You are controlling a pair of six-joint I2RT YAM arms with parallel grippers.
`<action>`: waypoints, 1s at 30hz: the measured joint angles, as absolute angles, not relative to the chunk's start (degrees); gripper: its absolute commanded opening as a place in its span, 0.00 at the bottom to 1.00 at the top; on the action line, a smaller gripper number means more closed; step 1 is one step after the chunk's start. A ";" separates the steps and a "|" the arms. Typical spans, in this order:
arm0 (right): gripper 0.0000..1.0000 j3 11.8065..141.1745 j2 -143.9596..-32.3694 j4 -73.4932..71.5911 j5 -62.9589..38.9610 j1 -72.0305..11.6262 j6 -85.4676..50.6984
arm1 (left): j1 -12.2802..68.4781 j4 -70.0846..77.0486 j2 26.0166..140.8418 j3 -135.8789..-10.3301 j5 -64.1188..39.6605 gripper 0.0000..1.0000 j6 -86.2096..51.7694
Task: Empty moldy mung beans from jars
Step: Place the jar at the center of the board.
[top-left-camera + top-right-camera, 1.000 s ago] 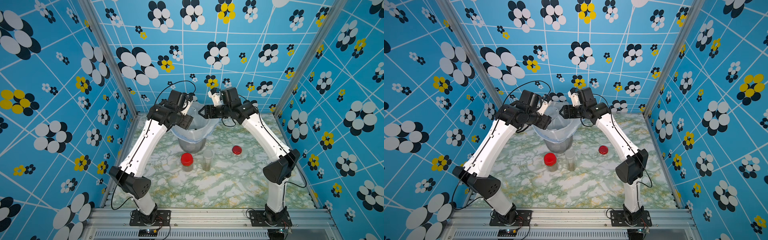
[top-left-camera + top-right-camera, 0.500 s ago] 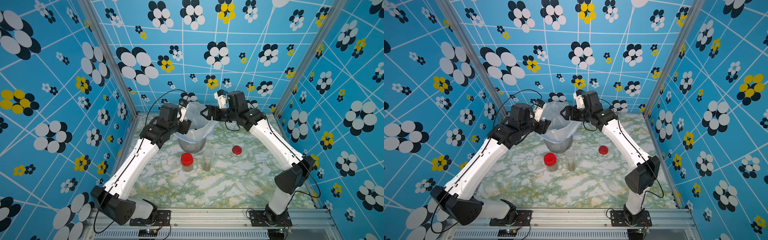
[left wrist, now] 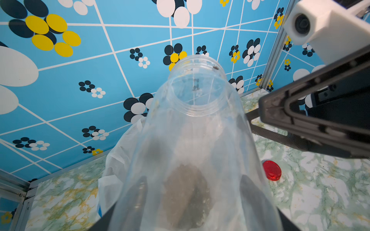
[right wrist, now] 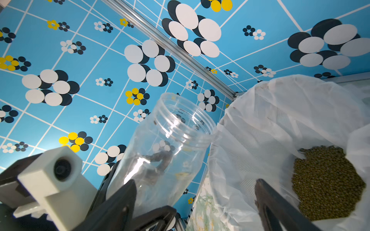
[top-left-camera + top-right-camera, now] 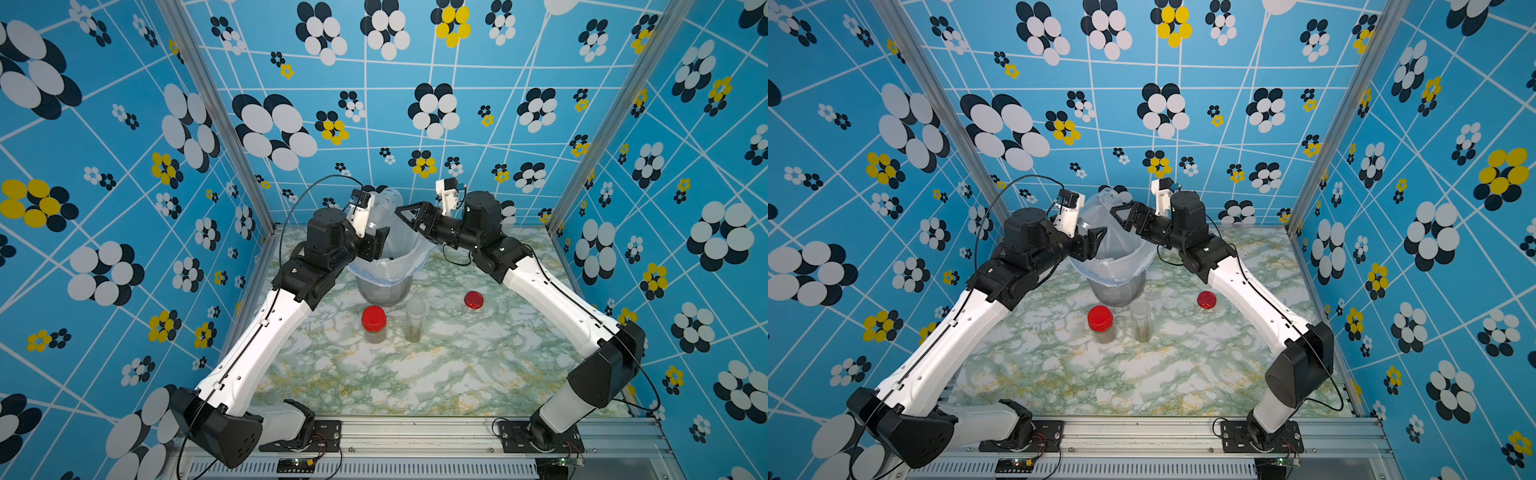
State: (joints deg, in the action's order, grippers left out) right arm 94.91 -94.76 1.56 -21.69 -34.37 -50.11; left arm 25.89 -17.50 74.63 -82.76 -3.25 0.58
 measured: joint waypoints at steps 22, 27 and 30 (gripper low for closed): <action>0.83 101.97 -102.00 -7.09 -24.36 -36.32 -59.68 | 26.94 -12.34 74.22 -80.93 -9.78 0.70 -1.52; 0.66 102.28 -102.21 -7.33 -24.14 -36.21 -60.90 | 27.07 -12.25 74.61 -80.93 -9.91 0.74 -0.80; 0.62 102.28 -102.24 -7.53 -24.14 -36.21 -60.90 | 27.09 -12.40 74.61 -80.95 -9.89 0.75 -0.21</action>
